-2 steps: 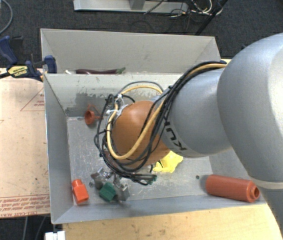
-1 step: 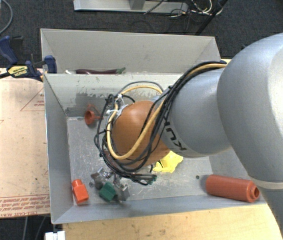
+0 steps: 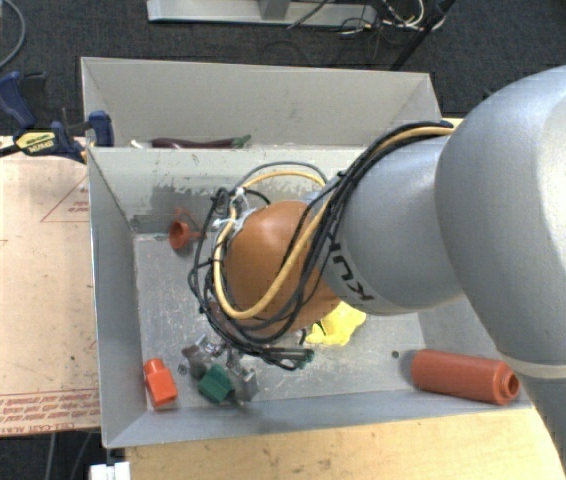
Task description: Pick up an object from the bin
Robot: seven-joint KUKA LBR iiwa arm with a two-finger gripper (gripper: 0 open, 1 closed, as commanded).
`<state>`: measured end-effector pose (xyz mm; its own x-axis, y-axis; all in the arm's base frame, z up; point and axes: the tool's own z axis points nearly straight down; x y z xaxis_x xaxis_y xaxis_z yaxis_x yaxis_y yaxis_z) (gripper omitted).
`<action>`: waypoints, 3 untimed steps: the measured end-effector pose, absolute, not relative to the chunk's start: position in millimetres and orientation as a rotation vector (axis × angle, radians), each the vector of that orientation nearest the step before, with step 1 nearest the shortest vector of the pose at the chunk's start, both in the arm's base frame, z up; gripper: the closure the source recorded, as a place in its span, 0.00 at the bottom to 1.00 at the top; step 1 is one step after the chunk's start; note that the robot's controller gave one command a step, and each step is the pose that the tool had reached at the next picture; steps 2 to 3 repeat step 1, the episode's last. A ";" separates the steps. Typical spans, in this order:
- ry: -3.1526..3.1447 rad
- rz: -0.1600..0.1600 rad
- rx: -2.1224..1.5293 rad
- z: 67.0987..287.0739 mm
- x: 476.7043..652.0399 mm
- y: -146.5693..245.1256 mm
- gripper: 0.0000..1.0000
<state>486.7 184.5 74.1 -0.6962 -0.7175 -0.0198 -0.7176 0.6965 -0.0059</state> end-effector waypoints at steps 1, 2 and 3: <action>2.879 0.005 -1.217 79.1 485.4 184.4 1.00; 2.879 0.005 -1.217 79.1 485.4 184.4 1.00; 2.879 0.005 -1.217 79.1 485.4 184.4 1.00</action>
Offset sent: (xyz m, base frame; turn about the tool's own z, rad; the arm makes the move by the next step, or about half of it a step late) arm -0.0001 -0.0001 0.1190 0.0000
